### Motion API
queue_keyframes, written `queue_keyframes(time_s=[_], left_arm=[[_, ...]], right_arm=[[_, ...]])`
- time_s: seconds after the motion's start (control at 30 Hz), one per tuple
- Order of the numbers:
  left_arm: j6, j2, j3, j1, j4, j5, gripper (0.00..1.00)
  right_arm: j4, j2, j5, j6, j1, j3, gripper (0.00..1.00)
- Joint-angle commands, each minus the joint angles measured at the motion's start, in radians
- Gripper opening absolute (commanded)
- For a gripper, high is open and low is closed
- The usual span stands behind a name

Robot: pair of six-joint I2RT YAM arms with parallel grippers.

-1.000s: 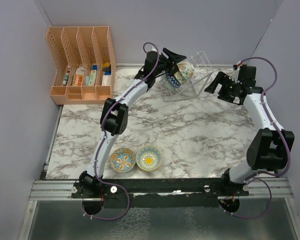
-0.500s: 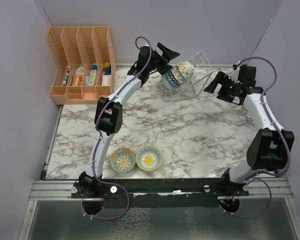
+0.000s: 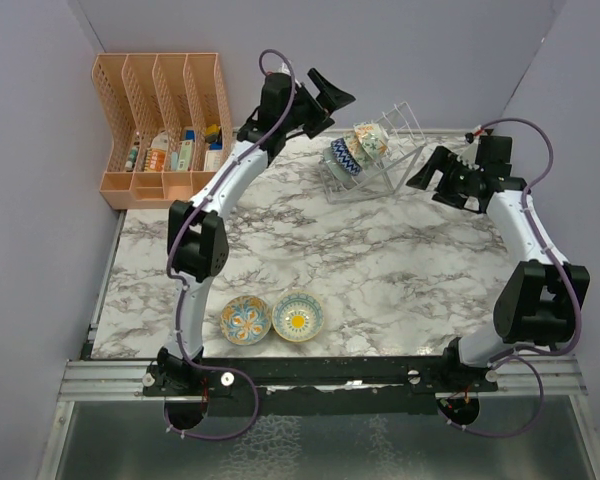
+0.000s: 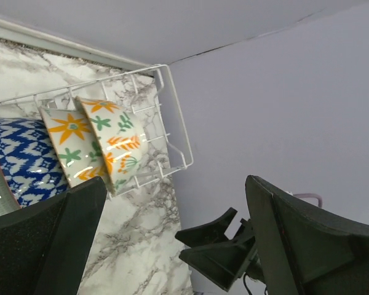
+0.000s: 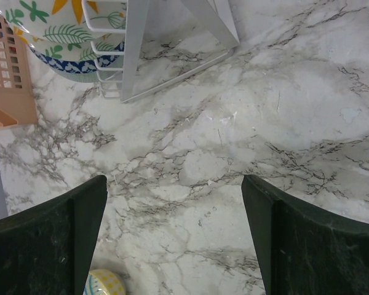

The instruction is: Load the bowls into the dish rack

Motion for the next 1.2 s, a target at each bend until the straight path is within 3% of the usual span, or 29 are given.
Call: queue_keyframes(time_s=[0.0,0.23,0.37,0.6,0.73,0.93,1.17], left_arm=[[0.107,-0.146,-0.046,0.007,-0.019,0.002,0.99],[0.296,-0.448,-0.383,0.017,-0.083,0.002,0.99],[0.423,-0.667,-0.595,-0.005,-0.2,0.001,0.99],[0.577,-0.933,-0.82,-0.284,-0.506,-0.184,0.96],[0.598,-0.983,-0.933,-0.459,-0.564,-0.211,0.89],[0.555,-0.947,-1.052,-0.716,-0.604,-0.416,0.86],[0.555,-0.803,-1.139,-0.826,-0.476,-0.51,0.84]], right_arm=[[0.024,-0.051,-0.03,0.006,-0.006,-0.002,0.9],[0.03,-0.068,-0.046,0.019,-0.006,-0.013,0.9],[0.027,-0.079,-0.041,0.021,-0.006,-0.017,0.9],[0.028,-0.087,-0.047,0.037,-0.007,-0.038,0.9],[0.036,-0.087,-0.056,0.052,-0.007,-0.058,0.9],[0.039,-0.086,-0.064,0.048,-0.006,-0.068,0.9],[0.034,-0.096,-0.07,0.043,-0.006,-0.088,0.9]])
